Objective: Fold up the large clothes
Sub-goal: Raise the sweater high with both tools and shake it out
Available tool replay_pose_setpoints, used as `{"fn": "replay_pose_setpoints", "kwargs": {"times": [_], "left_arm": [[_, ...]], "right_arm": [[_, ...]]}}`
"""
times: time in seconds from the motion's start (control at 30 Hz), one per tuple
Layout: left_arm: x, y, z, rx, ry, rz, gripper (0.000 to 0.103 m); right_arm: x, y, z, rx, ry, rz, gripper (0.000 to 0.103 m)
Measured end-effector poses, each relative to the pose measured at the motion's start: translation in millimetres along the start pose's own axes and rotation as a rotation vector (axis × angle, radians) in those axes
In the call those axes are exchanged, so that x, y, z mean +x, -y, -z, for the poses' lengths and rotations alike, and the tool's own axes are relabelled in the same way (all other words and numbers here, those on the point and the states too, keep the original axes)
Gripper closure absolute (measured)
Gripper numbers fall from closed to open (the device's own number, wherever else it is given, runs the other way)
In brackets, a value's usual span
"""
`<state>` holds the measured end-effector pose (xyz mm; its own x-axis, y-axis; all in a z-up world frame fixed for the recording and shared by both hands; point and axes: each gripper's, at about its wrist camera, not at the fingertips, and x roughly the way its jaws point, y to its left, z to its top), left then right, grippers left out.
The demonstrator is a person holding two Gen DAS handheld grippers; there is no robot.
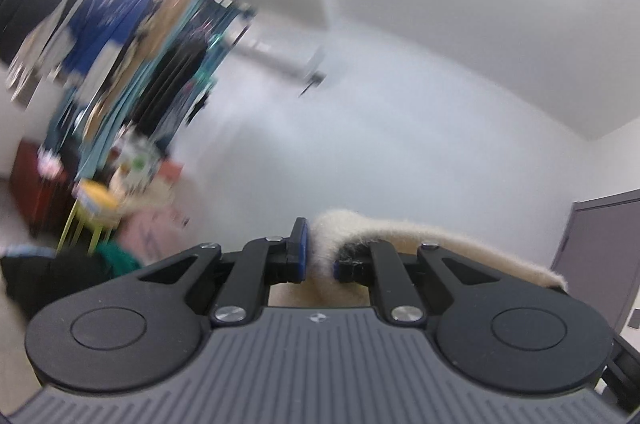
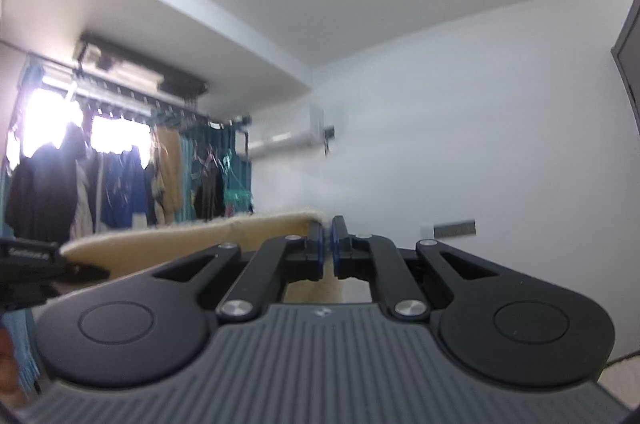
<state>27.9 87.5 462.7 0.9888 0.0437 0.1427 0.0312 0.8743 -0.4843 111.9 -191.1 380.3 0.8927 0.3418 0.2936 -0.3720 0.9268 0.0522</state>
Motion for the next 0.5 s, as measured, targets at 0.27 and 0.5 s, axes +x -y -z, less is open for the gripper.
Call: {"fn": "replay_pose_setpoints", "kwargs": {"times": [0.27, 0.5], "left_arm": [[-5, 42, -32, 0.038, 0.013, 0.048, 0.090], [84, -18, 90, 0.029, -0.176, -0.010, 0.090]], "right_arm": [[-25, 10, -31, -0.010, 0.038, -0.029, 0.097], [24, 44, 56, 0.013, -0.166, 0.012, 0.097]]}}
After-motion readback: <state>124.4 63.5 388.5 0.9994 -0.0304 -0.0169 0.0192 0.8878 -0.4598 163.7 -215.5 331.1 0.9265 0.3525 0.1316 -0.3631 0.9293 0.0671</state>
